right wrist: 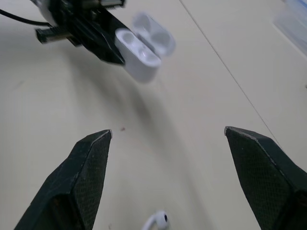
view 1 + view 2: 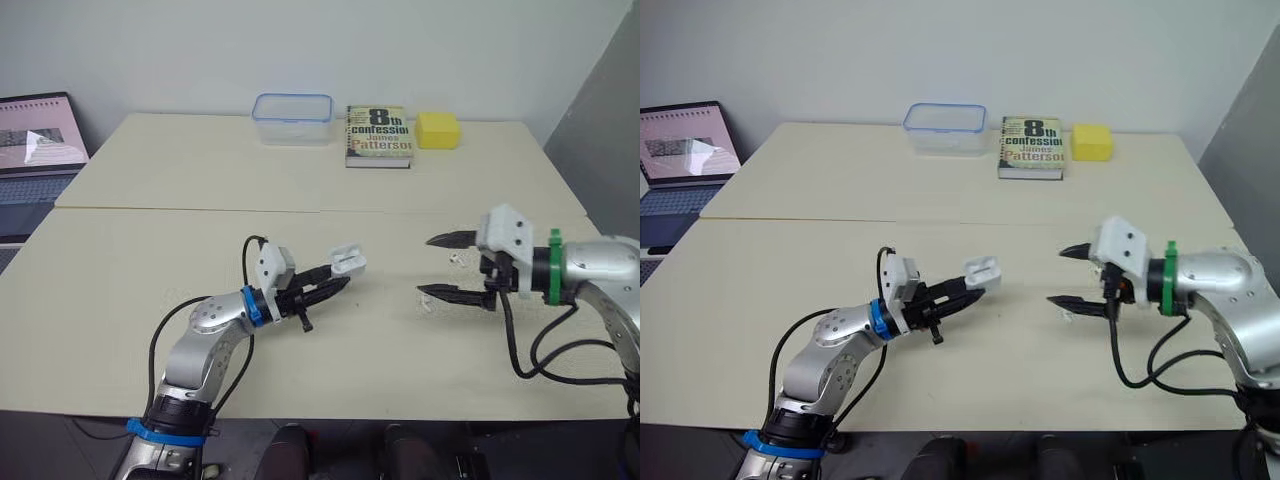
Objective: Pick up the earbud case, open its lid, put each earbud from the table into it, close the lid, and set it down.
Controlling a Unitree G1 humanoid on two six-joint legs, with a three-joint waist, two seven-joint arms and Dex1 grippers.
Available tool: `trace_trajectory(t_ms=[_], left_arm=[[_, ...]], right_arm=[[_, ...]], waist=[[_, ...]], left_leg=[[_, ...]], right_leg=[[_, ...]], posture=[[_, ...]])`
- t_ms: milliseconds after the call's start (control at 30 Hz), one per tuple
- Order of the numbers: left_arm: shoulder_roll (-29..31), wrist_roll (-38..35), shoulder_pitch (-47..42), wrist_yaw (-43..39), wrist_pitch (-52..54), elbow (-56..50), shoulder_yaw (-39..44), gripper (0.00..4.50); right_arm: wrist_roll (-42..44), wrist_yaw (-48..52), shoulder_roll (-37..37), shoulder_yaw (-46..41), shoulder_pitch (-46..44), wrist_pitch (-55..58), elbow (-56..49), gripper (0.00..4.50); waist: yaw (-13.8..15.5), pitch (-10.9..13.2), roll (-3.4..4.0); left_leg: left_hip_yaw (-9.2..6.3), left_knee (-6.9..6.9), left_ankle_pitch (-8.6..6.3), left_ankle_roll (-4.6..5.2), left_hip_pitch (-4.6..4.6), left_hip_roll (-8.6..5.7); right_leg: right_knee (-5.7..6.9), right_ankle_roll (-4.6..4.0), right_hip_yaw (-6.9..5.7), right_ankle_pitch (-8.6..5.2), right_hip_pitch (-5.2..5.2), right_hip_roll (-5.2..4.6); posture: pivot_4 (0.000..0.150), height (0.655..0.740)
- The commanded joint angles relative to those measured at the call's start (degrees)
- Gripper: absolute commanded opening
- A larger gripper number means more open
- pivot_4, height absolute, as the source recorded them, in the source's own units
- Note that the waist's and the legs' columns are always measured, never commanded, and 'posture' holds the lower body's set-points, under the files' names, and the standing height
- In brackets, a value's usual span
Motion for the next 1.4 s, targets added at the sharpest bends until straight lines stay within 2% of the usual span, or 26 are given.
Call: trace_trajectory(t_ms=[33, 133, 300, 667, 900, 1000, 1067, 1233, 1400], left_arm=[[-0.2, -0.1, 0.3, 1.3, -3.6, 0.3, 2.5, 0.77], [-0.6, 0.7, 0.4, 2.6, -5.9, 1.4, 3.2, 0.77], [-1.1, 0.6, 0.0, 3.8, -7.1, 2.4, 3.5, 0.77], [-0.9, 0.8, -0.1, 5.2, -7.6, 2.7, 3.5, 0.77], [-0.9, 1.3, 0.3, 5.6, -7.7, 2.7, 3.6, 0.77], [-0.8, 1.3, 0.4, 5.7, -7.7, 2.5, 3.6, 0.77], [-0.8, 1.4, 0.5, 5.7, -7.8, 2.5, 3.6, 0.77], [-0.7, 1.6, 0.9, 5.6, -8.1, 2.2, 3.1, 0.77], [-0.9, 2.0, 1.8, 5.7, -8.0, 1.5, 2.4, 0.77]], right_arm=[[-0.9, -0.8, -0.6, -9.5, 8.8, -5.9, -0.8, 3.94], [0.4, 1.9, -0.9, -18.2, 20.3, -7.0, 0.5, 3.94], [0.1, 3.1, 1.3, -26.8, 32.1, -12.8, 1.9, 3.94], [0.6, 3.4, 2.0, -30.2, 39.4, -14.8, 0.1, 3.94], [1.9, 1.4, 3.3, -27.9, 39.8, -12.9, -1.2, 3.94], [3.1, -0.6, 3.7, -26.3, 39.1, -10.1, -2.4, 4.47], [4.2, -2.3, 4.1, -24.5, 38.1, -7.9, -4.2, 4.50], [2.9, -15.7, 9.5, -13.4, 30.2, 0.1, -11.5, 4.50], [-5.2, -30.8, 17.7, -0.3, 21.4, 6.7, -11.5, 4.50]], waist=[[0.0, 0.0, 0.01], [0.3, 0.0, 0.01], [-0.1, 0.0, 0.02], [-0.1, 0.0, 0.02], [-0.2, 0.0, 0.02], [-0.2, 0.0, 0.02], [-0.2, 0.0, 0.02], [-0.3, 0.0, 0.01], [-0.3, 0.0, 0.00]], left_leg=[[0.05, 0.00, 0.00, 0.00, 0.00, 0.00], [0.03, -0.01, 0.00, 0.00, 0.02, -0.01], [0.20, -0.01, 0.00, 0.00, 0.31, 0.03], [0.23, -0.06, -0.01, -0.01, 0.31, 0.03], [0.24, -0.11, -0.01, -0.01, 0.35, 0.03], [0.24, -0.11, -0.01, -0.01, 0.34, 0.03], [0.24, -0.11, -0.01, -0.01, 0.33, 0.02], [0.21, -0.13, -0.01, -0.02, 0.36, 0.08], [0.15, -0.18, -0.01, -0.02, 0.31, 0.03]], right_leg=[[0.01, 0.01, 0.03, 0.00, -0.03, 0.00], [0.01, 0.06, 0.02, -0.04, 0.01, -0.01], [0.00, 0.09, 0.16, -0.05, 0.22, 0.01], [-0.15, 0.10, 0.17, -0.07, 0.27, 0.03], [-0.22, 0.10, 0.17, -0.07, 0.32, 0.02], [-0.25, 0.10, 0.17, -0.07, 0.33, 0.02], [-0.26, 0.10, 0.18, -0.07, 0.33, 0.02], [-0.22, 0.10, 0.16, -0.06, 0.32, 0.05], [-0.25, 0.10, 0.13, -0.06, 0.26, 0.02]], posture=[[0.150, 0.7400], [0.150, 0.7400], [0.150, 0.7400], [0.150, 0.7400], [0.150, 0.7400], [0.150, 0.7400], [0.150, 0.7400], [0.150, 0.7400], [0.150, 0.7400]])
